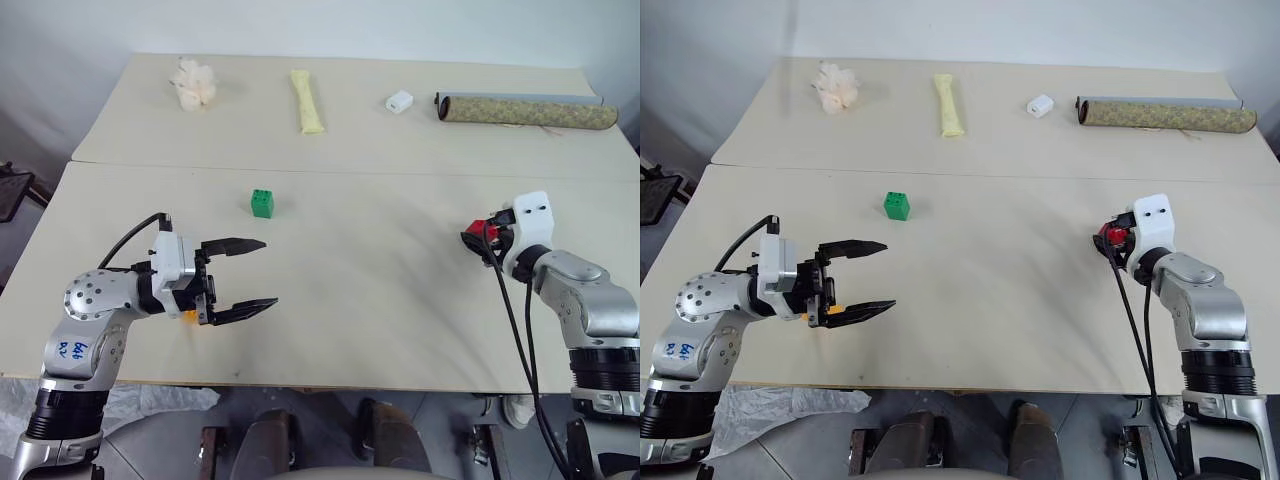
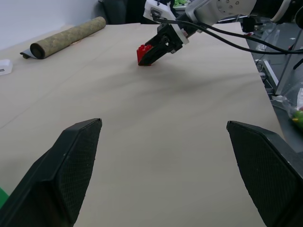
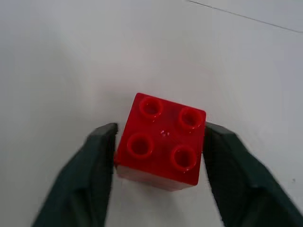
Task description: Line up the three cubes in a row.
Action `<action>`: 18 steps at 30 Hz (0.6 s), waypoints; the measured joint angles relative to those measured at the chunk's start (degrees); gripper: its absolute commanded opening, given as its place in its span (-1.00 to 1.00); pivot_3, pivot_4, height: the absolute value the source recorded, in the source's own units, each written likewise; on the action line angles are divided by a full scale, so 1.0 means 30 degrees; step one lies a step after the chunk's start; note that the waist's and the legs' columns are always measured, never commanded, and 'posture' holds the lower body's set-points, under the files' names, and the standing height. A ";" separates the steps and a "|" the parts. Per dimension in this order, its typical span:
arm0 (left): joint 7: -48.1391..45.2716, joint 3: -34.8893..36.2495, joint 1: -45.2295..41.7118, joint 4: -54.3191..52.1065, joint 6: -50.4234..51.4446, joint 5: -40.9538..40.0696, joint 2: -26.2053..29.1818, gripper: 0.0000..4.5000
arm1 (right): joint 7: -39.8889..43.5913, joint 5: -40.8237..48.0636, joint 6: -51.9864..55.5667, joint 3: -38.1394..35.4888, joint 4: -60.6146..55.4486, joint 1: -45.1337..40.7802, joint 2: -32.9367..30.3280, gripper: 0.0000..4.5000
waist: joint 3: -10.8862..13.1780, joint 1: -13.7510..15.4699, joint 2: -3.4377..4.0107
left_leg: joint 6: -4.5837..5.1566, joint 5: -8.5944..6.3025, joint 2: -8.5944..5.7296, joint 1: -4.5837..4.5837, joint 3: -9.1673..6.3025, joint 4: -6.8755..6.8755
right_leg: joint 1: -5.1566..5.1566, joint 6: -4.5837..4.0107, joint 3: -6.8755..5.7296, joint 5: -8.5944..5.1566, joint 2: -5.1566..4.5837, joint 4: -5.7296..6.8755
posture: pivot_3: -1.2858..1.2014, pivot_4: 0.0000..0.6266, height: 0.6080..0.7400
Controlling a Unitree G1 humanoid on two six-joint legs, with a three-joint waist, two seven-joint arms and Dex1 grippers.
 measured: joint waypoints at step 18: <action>0.0106 0.1250 0.1774 0.0191 -0.0148 0.0305 0.0713 1.00 | 2.0405 -0.2818 -1.1674 0.8686 1.0278 -0.9595 0.0869 -0.33 | 0.0050 -0.0484 0.0057 | -0.0009 -0.0001 0.0031 0.0000 -0.0009 0.0019 | 0.0003 -0.0001 0.0006 0.0000 0.0054 -0.0019 | 0.03 -0.52 1.00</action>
